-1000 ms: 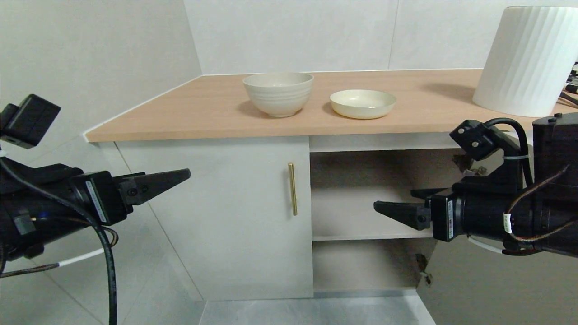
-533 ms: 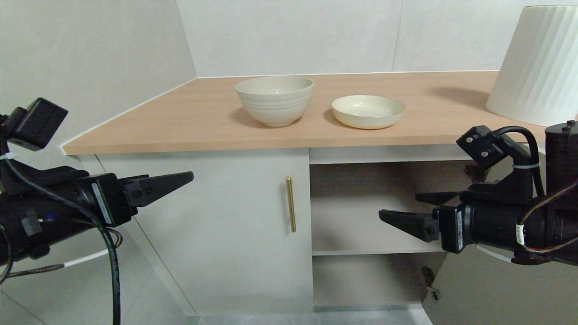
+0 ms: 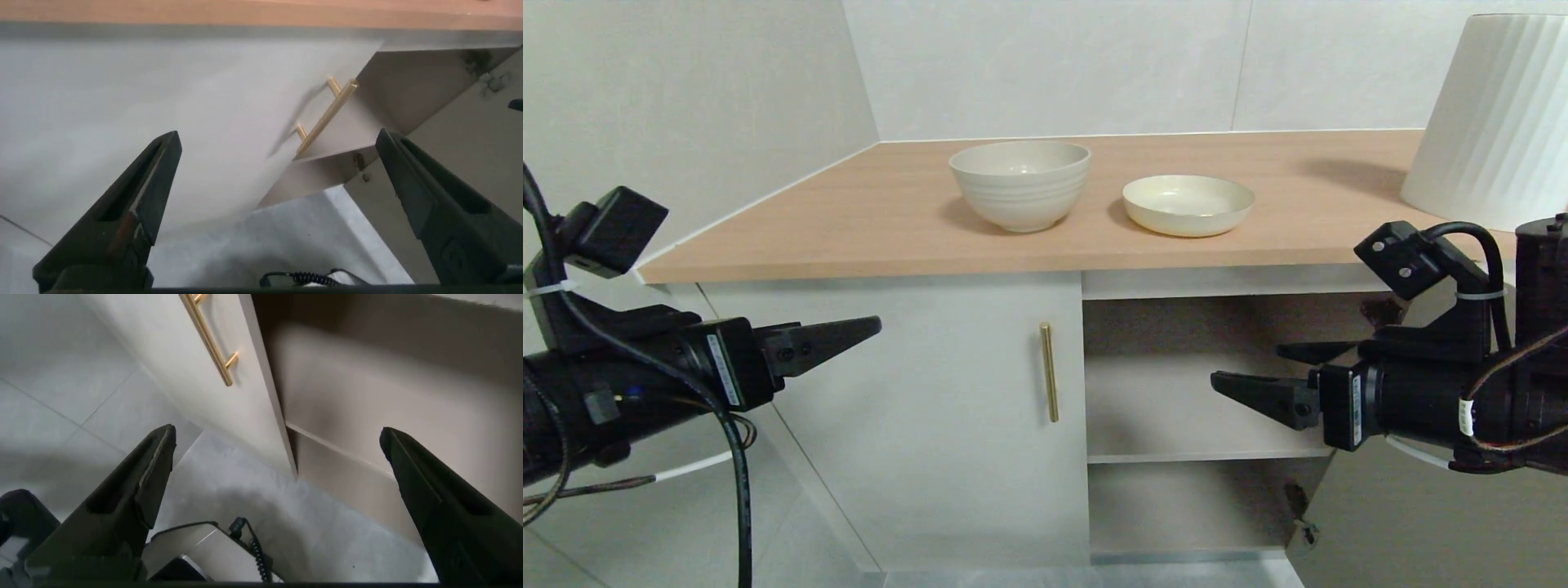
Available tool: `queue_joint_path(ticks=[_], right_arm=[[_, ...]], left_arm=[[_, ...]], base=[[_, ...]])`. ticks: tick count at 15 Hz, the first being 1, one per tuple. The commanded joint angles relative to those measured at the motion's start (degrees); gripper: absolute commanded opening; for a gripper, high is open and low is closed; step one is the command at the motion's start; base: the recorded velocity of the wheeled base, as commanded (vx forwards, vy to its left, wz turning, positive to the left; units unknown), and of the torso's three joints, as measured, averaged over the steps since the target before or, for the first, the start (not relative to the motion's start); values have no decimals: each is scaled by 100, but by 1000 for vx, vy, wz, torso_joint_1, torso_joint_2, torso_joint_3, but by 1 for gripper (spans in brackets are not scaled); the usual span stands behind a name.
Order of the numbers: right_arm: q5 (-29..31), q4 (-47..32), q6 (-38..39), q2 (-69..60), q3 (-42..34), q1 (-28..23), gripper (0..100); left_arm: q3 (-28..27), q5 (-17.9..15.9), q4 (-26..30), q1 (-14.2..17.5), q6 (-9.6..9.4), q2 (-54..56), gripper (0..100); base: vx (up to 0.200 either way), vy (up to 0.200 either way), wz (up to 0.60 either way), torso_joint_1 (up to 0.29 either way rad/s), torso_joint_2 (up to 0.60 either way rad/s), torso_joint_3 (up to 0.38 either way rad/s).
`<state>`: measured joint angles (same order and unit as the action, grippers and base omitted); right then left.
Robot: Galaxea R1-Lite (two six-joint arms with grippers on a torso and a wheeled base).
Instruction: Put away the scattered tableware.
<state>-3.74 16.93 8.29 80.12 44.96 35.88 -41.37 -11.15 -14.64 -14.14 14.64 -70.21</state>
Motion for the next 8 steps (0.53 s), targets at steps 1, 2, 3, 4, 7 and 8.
queue_joint_path(ticks=[1,2,3,4,7,8], right_arm=[[-4,3,6,13,4,-2,100],[-4,3,6,13,4,-11,100],[-4,3,-3,30,13,-46,100],[-4,3,-3,48,13,-81,100],[-4,82,-3,83,4,-116,100],[-4,82,-3,92,4,-125,100]], left_arm=[[-2,-1,-4,-1,4,-107,100],[-2,8,-4,-1,4,-143,100],[7,8,-4,-1,12,-178,100],[7,8,-4,-1,12,-195,100],[7,8,-4,-1,21,-310,100],[7,17,-4,-1,21,-345,100]], base=[[0,0,0,56,-271,-217],[0,0,0,80,-256,-266],[0,0,0,90,-193,-295],[0,0,0,144,-422,-330],[0,0,0,128,-528,-300],[0,0,0,163,-471,-305]])
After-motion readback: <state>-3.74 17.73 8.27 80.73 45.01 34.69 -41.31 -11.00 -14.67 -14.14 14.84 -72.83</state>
